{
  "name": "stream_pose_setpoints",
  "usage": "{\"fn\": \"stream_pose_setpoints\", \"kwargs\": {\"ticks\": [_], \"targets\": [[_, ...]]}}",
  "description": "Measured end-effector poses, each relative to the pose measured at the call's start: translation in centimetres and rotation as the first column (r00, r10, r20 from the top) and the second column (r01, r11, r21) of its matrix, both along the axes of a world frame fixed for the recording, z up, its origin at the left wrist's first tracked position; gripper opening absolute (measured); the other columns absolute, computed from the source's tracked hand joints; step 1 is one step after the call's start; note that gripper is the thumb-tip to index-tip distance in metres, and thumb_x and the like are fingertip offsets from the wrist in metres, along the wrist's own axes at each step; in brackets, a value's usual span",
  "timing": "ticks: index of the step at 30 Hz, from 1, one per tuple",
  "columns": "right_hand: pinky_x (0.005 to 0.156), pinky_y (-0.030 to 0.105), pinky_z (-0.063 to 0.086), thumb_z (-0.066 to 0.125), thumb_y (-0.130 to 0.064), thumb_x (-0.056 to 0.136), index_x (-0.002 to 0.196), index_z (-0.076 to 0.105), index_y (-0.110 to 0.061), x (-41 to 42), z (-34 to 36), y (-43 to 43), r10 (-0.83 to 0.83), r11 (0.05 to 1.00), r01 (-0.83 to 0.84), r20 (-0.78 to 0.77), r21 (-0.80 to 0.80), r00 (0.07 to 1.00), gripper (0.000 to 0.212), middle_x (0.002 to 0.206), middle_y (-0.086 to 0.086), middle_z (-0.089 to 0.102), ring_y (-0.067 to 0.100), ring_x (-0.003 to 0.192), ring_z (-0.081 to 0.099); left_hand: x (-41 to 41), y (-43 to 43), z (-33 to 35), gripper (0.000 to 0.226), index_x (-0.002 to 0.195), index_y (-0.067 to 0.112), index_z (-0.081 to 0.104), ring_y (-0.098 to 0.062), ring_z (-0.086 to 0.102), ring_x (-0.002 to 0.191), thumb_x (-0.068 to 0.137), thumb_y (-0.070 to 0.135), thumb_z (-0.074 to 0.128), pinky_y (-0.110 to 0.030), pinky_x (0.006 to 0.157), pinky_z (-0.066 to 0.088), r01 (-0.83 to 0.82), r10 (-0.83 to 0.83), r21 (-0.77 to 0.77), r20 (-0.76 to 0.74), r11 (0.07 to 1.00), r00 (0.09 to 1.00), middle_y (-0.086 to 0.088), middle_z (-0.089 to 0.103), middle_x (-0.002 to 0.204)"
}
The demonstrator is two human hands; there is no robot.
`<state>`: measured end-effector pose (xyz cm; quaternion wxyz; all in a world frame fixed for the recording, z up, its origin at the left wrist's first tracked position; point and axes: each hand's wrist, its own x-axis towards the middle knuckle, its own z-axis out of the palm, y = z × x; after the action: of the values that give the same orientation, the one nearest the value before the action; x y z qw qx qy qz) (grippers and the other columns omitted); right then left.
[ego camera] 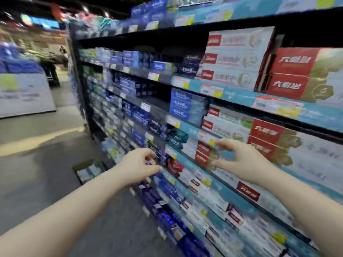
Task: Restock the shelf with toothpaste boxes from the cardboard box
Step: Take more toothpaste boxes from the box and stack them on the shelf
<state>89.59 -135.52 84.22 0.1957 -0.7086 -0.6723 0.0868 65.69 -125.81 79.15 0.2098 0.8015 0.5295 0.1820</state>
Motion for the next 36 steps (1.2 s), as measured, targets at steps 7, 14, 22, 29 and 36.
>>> {"fn": "stream_pose_setpoints", "kwargs": {"ticks": [7, 14, 22, 29, 36], "targets": [[0.102, 0.033, 0.039, 0.063, -0.039, 0.081, 0.134, 0.040, -0.027, -14.9, -7.5, 9.2, 0.083, 0.983, -0.104, -0.137, -0.154, 0.987, 0.059, 0.139, -0.003, 0.047, 0.017, 0.126, 0.046, -17.7, 4.0, -6.3, 0.051, 0.122, 0.018, 0.053, -0.021, 0.055, 0.113, 0.079, 0.044, 0.062, -0.031, 0.095, 0.045, -0.220, 0.205, -0.090, -0.152, 0.971, 0.967, -0.005, 0.056, 0.128], [0.103, 0.036, 0.041, 0.062, -0.043, 0.082, 0.137, 0.036, -0.028, -23.9, -12.2, 17.7, 0.159, 0.943, -0.195, -0.150, -0.270, 0.976, 0.063, 0.141, -0.006, 0.044, 0.015, 0.127, 0.045, -27.1, 8.4, -11.4, 0.055, 0.127, 0.019, 0.049, -0.021, 0.054, 0.115, 0.080, 0.045, 0.061, -0.031, 0.095, 0.044, -0.358, 0.331, -0.185, -0.159, 0.915, 0.930, -0.005, 0.052, 0.131], [0.104, 0.038, 0.039, 0.063, -0.041, 0.080, 0.137, 0.037, -0.030, -31.2, -17.8, 31.6, 0.208, 0.900, -0.272, -0.215, -0.341, 0.954, 0.064, 0.139, -0.009, 0.046, 0.014, 0.128, 0.044, -34.9, 19.6, -15.8, 0.052, 0.129, 0.022, 0.046, -0.021, 0.054, 0.114, 0.083, 0.043, 0.059, -0.030, 0.092, 0.044, -0.505, 0.483, -0.230, -0.150, 0.832, 0.863, -0.004, 0.052, 0.129], [0.104, 0.036, 0.038, 0.061, -0.045, 0.080, 0.138, 0.035, -0.031, -36.6, -20.1, 46.2, 0.273, 0.829, -0.349, -0.229, -0.436, 0.934, 0.065, 0.139, -0.008, 0.047, 0.014, 0.128, 0.044, -38.7, 31.5, -17.0, 0.049, 0.128, 0.025, 0.045, -0.020, 0.054, 0.115, 0.084, 0.041, 0.058, -0.027, 0.091, 0.041, -0.553, 0.502, -0.297, -0.233, 0.779, 0.833, -0.005, 0.052, 0.127], [0.102, 0.035, 0.041, 0.062, -0.043, 0.080, 0.137, 0.037, -0.029, -44.4, -21.7, 57.7, 0.352, 0.762, -0.419, -0.227, -0.494, 0.908, 0.064, 0.137, -0.005, 0.049, 0.015, 0.124, 0.047, -45.4, 40.4, -18.6, 0.049, 0.125, 0.021, 0.050, -0.024, 0.055, 0.113, 0.081, 0.039, 0.061, -0.030, 0.093, 0.044, -0.623, 0.590, -0.352, -0.209, 0.699, 0.780, -0.009, 0.055, 0.126]]}}
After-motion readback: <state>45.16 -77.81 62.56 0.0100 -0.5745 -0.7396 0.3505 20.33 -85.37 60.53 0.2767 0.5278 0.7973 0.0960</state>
